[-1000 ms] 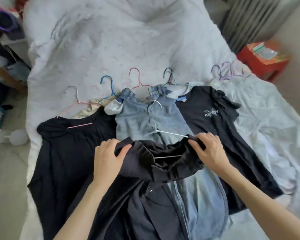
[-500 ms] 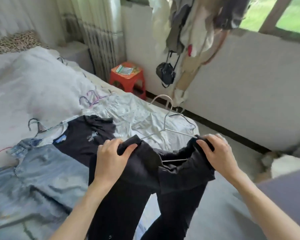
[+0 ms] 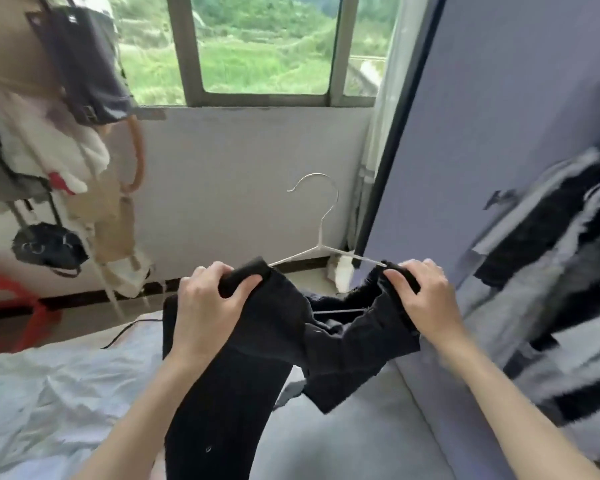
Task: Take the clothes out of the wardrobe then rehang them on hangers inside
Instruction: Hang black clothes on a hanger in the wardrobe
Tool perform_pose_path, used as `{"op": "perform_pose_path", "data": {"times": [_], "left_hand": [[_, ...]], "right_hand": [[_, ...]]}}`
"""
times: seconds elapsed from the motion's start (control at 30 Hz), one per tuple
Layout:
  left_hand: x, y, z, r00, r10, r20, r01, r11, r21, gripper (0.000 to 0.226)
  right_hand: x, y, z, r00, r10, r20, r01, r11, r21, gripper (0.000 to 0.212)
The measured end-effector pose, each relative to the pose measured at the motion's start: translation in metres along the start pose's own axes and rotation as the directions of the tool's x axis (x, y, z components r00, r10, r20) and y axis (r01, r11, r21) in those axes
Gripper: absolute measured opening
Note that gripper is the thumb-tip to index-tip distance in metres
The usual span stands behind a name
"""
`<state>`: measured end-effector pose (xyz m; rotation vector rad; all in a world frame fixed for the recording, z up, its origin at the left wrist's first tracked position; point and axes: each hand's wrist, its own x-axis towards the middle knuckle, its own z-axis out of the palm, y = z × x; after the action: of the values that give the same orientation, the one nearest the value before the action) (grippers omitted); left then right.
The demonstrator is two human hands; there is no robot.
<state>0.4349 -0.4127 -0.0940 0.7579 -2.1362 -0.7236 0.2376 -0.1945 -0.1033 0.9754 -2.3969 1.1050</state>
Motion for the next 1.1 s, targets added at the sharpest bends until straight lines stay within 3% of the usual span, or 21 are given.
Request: {"op": "perform_pose_path", "data": {"times": [0.2, 0.33, 0.47, 0.73, 0.83, 0.97, 1.1], "left_hand": [[0.060, 0.051, 0.077, 0.964, 0.202, 0.173, -0.168, 0.967, -0.193, 0.021], [0.084, 0.078, 0.121, 0.917, 0.284, 0.282, -0.192, 0.930, -0.312, 0.022], [0.097, 0.108, 0.159, 0.854, 0.375, 0.360, -0.226, 0.892, -0.391, 0.021], [0.113, 0.205, 0.243, 0.709, 0.595, 0.379, -0.384, 0.776, -0.500, 0.029], [0.105, 0.236, 0.279, 0.657, 0.634, 0.409, -0.391, 0.750, -0.534, 0.033], [0.093, 0.277, 0.328, 0.600, 0.658, 0.455, -0.359, 0.730, -0.582, 0.033], [0.078, 0.319, 0.371, 0.559, 0.653, 0.511, -0.297, 0.733, -0.612, 0.028]], "right_hand": [[0.013, 0.039, -0.060, 0.968, 0.104, -0.228, -0.142, 0.978, -0.154, 0.051], [0.011, 0.054, -0.087, 0.928, 0.177, -0.328, -0.253, 0.945, -0.208, 0.042], [0.004, 0.073, -0.112, 0.890, 0.235, -0.391, -0.353, 0.897, -0.266, 0.052], [-0.013, 0.113, -0.165, 0.718, 0.253, -0.649, -0.533, 0.798, -0.279, 0.043], [-0.022, 0.137, -0.186, 0.675, 0.273, -0.685, -0.585, 0.764, -0.272, 0.029], [-0.024, 0.166, -0.219, 0.652, 0.184, -0.736, -0.583, 0.742, -0.331, 0.044], [-0.028, 0.196, -0.257, 0.631, 0.239, -0.738, -0.678, 0.631, -0.376, 0.051]]}}
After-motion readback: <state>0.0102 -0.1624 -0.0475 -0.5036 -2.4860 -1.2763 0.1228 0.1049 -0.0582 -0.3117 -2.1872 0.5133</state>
